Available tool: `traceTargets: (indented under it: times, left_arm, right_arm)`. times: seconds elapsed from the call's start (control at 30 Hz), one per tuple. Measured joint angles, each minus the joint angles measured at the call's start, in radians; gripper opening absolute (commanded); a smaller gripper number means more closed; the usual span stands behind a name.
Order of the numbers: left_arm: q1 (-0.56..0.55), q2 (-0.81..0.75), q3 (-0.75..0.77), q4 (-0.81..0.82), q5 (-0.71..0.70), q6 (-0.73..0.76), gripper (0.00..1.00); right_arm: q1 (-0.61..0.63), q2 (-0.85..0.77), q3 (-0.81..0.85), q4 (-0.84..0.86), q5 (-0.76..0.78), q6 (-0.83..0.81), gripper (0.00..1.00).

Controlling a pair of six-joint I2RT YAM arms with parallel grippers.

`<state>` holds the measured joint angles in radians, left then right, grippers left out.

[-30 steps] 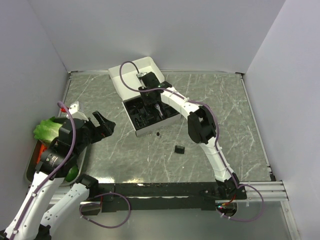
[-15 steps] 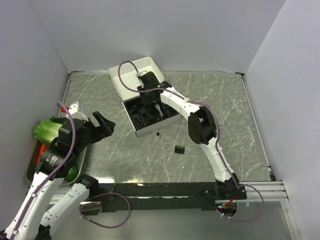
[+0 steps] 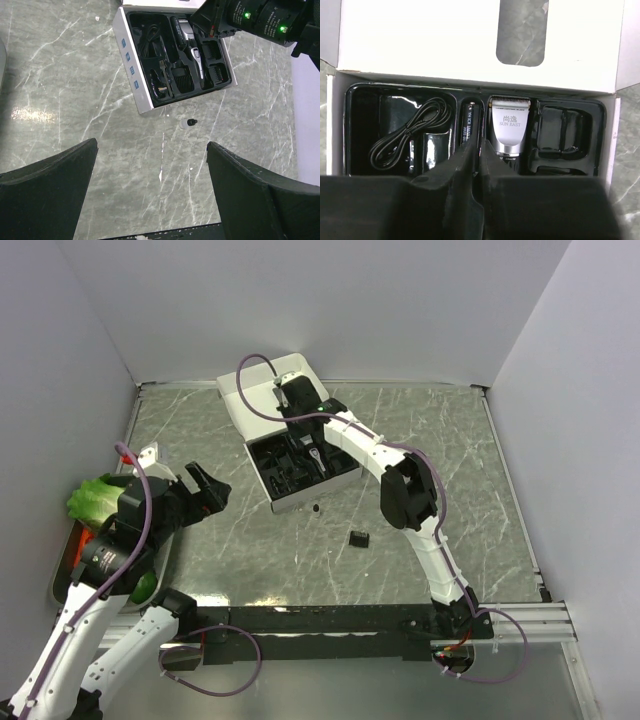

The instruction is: Sort the hair-cutting tools

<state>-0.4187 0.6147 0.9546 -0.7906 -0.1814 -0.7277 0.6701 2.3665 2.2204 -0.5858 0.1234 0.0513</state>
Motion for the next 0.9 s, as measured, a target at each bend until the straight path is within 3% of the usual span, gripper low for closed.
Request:
traceTargets:
  times: [0.13,0.9]
  left_arm:
    - [0.000,0.005,0.002,0.000,0.000,0.000,0.97]
    - [0.000,0.000,-0.016,0.019,0.001,-0.003,0.97]
  right_arm:
    - [0.000,0.000,0.003,0.001,0.000,0.000,0.05]
    - [0.008,0.045,-0.008,-0.013,-0.034,0.034,0.07]
